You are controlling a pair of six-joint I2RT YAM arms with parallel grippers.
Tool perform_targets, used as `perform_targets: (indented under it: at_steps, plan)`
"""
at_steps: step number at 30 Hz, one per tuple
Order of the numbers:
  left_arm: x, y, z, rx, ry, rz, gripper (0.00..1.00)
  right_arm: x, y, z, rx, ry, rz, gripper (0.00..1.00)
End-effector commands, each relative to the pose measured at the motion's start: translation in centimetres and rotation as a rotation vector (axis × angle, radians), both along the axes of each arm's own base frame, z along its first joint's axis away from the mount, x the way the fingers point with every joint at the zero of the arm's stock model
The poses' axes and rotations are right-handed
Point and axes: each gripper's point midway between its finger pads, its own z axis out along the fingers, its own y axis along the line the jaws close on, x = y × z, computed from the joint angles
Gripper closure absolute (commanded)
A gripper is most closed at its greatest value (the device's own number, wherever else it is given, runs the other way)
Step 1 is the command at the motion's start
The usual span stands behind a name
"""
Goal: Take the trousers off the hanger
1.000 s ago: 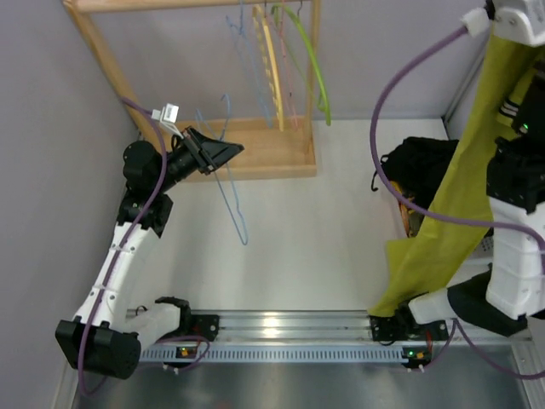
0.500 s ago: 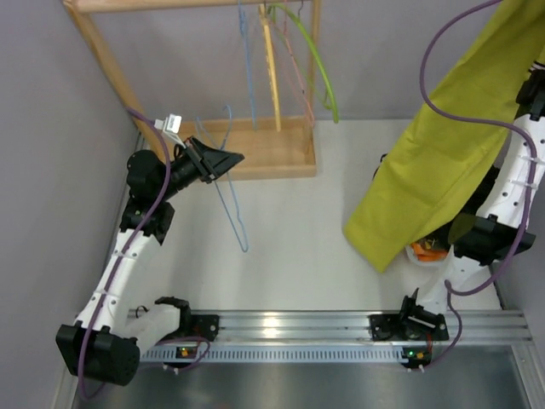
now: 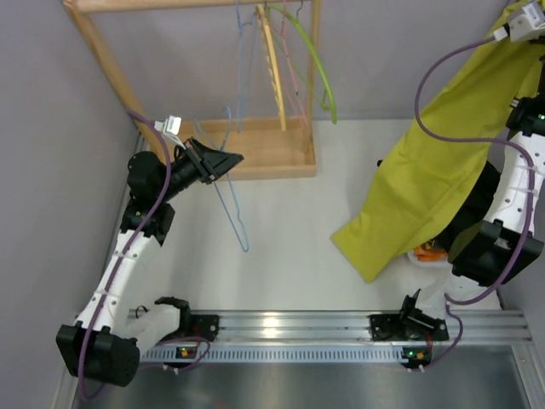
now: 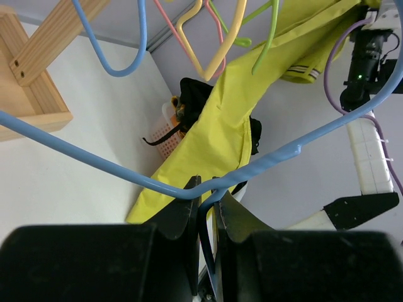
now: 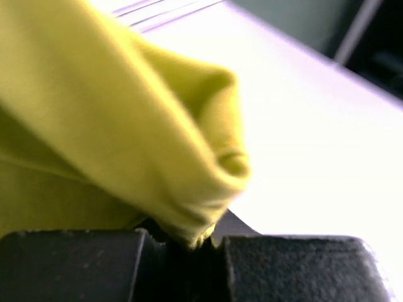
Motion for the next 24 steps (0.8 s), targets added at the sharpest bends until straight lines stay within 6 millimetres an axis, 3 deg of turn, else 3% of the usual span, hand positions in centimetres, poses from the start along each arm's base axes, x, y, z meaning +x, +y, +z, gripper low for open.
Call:
perform_targets:
  at_steps: [1,5,6,9,12,15,16,18,19,20,21,24]
  plan:
    - [-0.5,0.0,1.9,-0.009,-0.099,0.002,1.00,-4.7,3.5,1.9,-0.023,-0.038,0.058,1.00]
    - [-0.4,0.0,2.1,-0.009,-0.105,0.004,1.00,-4.8,3.9,-2.7,0.093,0.109,0.106,1.00]
    - [-0.4,0.0,2.2,-0.007,-0.109,0.003,1.00,-6.2,4.7,-2.4,0.099,0.115,0.113,1.00]
    - [-0.5,0.1,2.2,0.002,-0.113,0.005,1.00,-6.1,5.1,-6.7,0.168,0.256,0.138,1.00]
    - [-0.5,0.1,1.8,0.006,-0.105,0.006,1.00,-8.5,7.2,-9.6,0.206,0.366,0.174,1.00]
    - [-0.5,0.1,1.8,0.002,-0.099,0.008,1.00,-9.4,8.1,-13.2,0.245,0.468,0.191,1.00]
    - [-0.4,0.1,1.7,0.002,-0.096,0.008,1.00,-9.2,7.9,-16.1,0.304,0.541,0.190,1.00]
    - [-0.4,0.1,1.8,0.002,-0.097,0.009,1.00,-9.5,8.1,-18.6,0.350,0.608,0.191,1.00]
    - [-0.4,0.1,1.7,0.002,-0.096,0.009,1.00,-9.3,8.1,-21.7,0.398,0.680,0.196,1.00]
    - [-0.4,0.1,1.7,0.000,-0.092,0.008,1.00,-9.2,8.1,-23.1,0.429,0.702,0.205,1.00]
    - [-0.3,0.0,1.6,-0.001,-0.089,0.004,1.00,-8.8,8.0,-25.9,0.462,0.746,0.206,1.00]
    - [-0.1,0.0,1.7,-0.003,-0.082,0.002,1.00,-7.2,6.9,-30.3,0.525,0.829,0.177,1.00]
